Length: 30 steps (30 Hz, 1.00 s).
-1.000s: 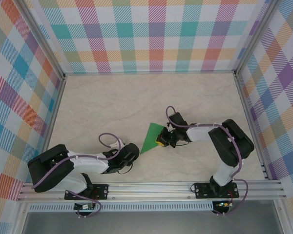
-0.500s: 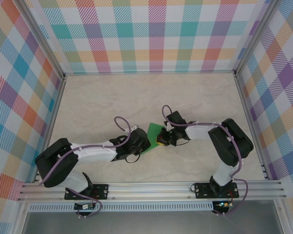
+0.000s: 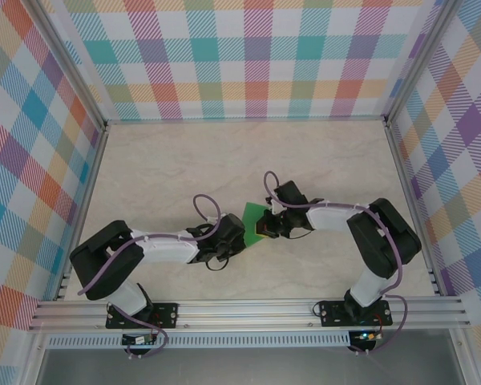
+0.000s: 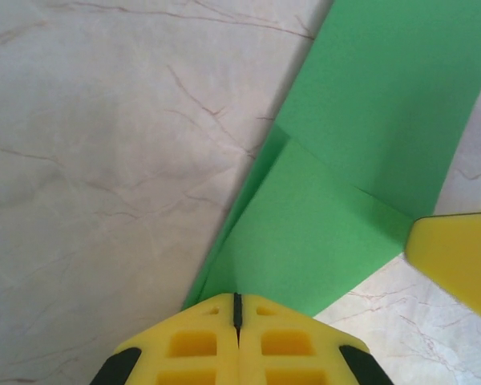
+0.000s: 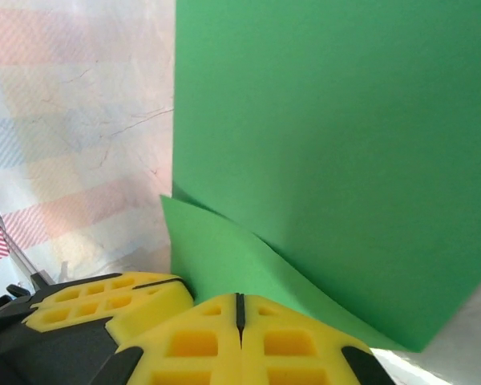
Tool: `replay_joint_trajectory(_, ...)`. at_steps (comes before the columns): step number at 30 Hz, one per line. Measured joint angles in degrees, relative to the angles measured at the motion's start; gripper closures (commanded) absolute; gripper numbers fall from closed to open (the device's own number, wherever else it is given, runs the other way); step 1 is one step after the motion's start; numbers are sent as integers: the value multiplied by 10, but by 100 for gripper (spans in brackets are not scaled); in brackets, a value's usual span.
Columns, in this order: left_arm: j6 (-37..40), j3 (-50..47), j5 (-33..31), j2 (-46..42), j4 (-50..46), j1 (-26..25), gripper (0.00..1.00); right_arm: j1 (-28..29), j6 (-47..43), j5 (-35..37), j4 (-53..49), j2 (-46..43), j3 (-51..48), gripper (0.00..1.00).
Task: Fold a paper plane with a square sheet of paper (pick it up from the middle)
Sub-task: Third fold the triangle at the center of the table.
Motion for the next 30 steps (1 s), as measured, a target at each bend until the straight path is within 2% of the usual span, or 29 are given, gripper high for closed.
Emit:
replay_joint_trajectory(9, -5, 9, 0, 2, -16, 0, 100, 38, 2, -10, 16, 23, 0, 100)
replay_joint_trajectory(15, -13, 18, 0, 4, -38, 0, 100, 35, 2, -4, 10, 38, 1, 100)
replay_joint_trajectory(23, -26, 18, 12, 4, -35, 0, 100, -44, -3, -30, 34, 25, -33, 100)
replay_joint_trajectory(26, -28, 16, 14, 4, -32, 0, 100, -83, -12, -5, 21, 2, -44, 100)
replay_joint_trajectory(30, -27, 16, 15, 4, -32, 0, 100, -104, -23, 52, -18, -34, -44, 100)
